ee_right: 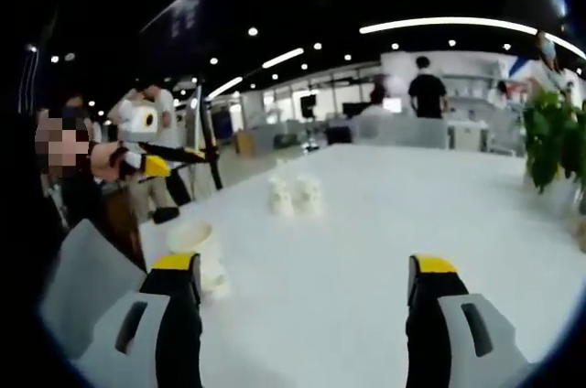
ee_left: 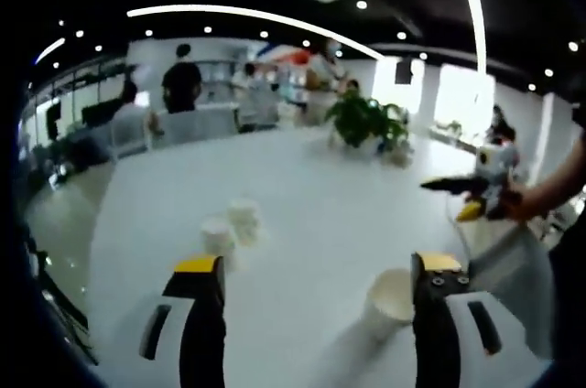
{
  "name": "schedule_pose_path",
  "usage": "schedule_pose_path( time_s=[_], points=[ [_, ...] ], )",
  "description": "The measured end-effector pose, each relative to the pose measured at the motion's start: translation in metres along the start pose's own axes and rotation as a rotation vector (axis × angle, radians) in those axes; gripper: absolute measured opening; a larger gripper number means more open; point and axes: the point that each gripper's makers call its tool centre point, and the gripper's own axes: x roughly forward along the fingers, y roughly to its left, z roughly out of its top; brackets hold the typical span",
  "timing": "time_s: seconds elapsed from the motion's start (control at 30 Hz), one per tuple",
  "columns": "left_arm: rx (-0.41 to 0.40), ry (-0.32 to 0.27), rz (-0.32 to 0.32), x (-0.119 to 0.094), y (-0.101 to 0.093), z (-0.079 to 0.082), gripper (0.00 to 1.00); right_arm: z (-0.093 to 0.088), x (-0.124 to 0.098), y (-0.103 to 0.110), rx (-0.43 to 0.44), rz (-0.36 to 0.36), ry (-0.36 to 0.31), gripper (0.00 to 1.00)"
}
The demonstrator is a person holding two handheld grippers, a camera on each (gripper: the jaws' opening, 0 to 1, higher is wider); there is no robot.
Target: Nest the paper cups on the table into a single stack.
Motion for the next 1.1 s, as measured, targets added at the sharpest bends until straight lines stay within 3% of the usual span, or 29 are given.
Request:
schedule_pose_path(
  time_s=[0.27,0.43,0.67,0.9,1.1],
  points=[
    [-0.062,0.008,0.049,-0.003,0.013,-0.019,0.82,0.019,0.010,-0.005,-0.054,0.035,0.016,0.92],
    [-0.040,-0.003,0.068,-0.006,0.016,-0.026,0.81,0.037,0.025,0.000,-0.084,0.073,0.021,0.92],
    [-0.065,-0.021,0.096,-0.006,0.023,-0.030,0.92,0.055,0.057,0.000,-0.167,0.125,0.056,0.92],
    [-0.068,-0.041,0.101,-0.007,0.024,-0.028,0.97,0.071,0.091,-0.008,-0.180,0.139,0.060,0.94],
    [-0.083,-0.052,0.114,-0.009,0.028,-0.028,0.99,0.068,0.125,-0.006,-0.215,0.172,0.100,0.96]
  ],
)
